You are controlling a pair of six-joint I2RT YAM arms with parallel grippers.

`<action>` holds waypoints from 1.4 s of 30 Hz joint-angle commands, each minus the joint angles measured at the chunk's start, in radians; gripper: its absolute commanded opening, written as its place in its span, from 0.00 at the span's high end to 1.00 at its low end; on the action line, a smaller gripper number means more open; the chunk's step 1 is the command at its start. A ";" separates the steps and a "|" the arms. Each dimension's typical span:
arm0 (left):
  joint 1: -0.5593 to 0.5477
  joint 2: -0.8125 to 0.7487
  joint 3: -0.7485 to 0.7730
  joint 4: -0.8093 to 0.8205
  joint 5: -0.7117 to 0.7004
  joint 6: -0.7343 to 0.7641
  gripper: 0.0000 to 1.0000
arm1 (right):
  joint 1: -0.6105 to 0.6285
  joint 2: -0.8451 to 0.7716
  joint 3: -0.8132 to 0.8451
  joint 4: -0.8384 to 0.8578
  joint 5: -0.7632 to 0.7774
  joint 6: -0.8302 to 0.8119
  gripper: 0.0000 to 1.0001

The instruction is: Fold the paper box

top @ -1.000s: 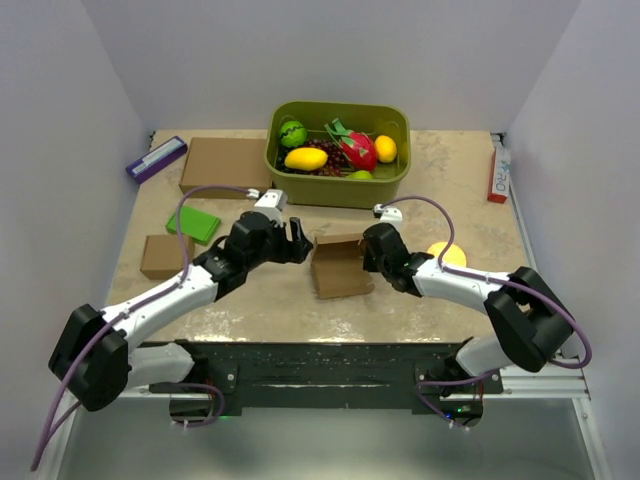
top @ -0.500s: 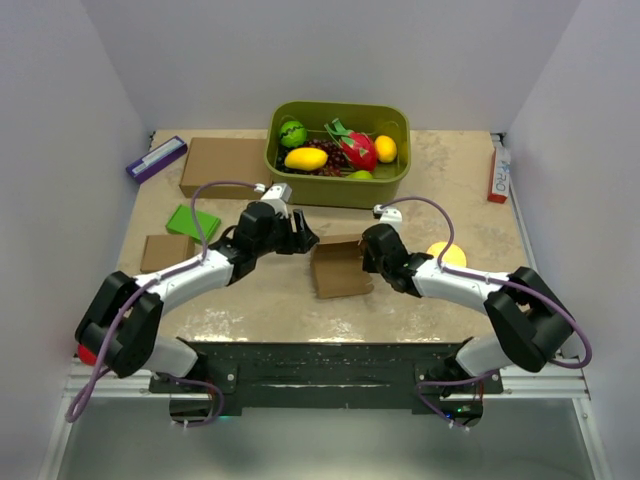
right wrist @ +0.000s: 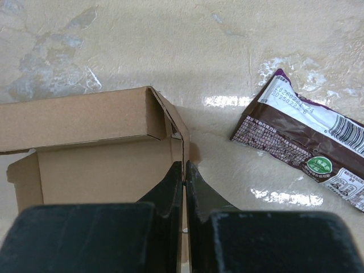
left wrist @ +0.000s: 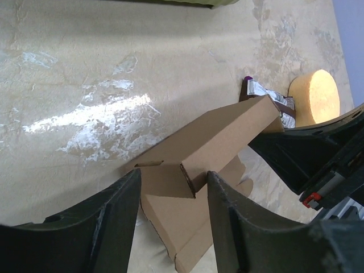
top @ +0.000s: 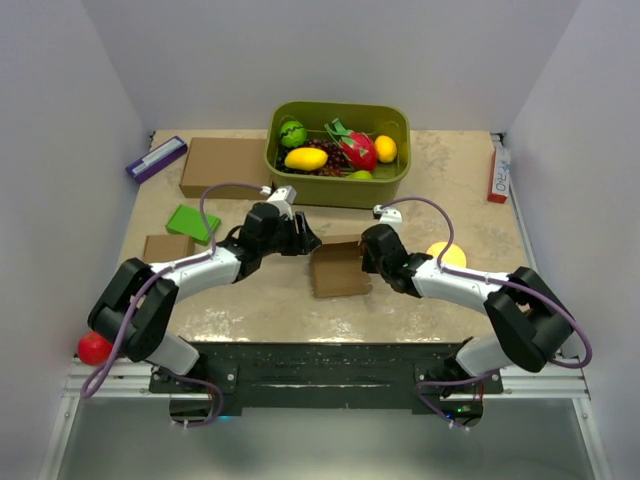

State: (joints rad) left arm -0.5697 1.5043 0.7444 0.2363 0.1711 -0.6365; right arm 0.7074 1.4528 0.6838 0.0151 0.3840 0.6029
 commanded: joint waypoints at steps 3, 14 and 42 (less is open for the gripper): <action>0.005 0.022 -0.011 0.066 0.021 -0.003 0.53 | 0.012 0.011 0.019 -0.066 -0.013 0.014 0.98; 0.005 0.063 -0.014 0.052 -0.008 0.040 0.63 | 0.007 -0.080 0.086 -0.174 -0.096 -0.011 0.42; 0.007 0.065 -0.011 0.040 -0.012 0.066 0.69 | -0.195 -0.045 0.168 -0.020 -0.343 -0.017 0.47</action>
State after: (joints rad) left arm -0.5697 1.5570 0.7376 0.2989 0.1780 -0.6083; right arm 0.5205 1.3960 0.8093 -0.0566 0.0582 0.5869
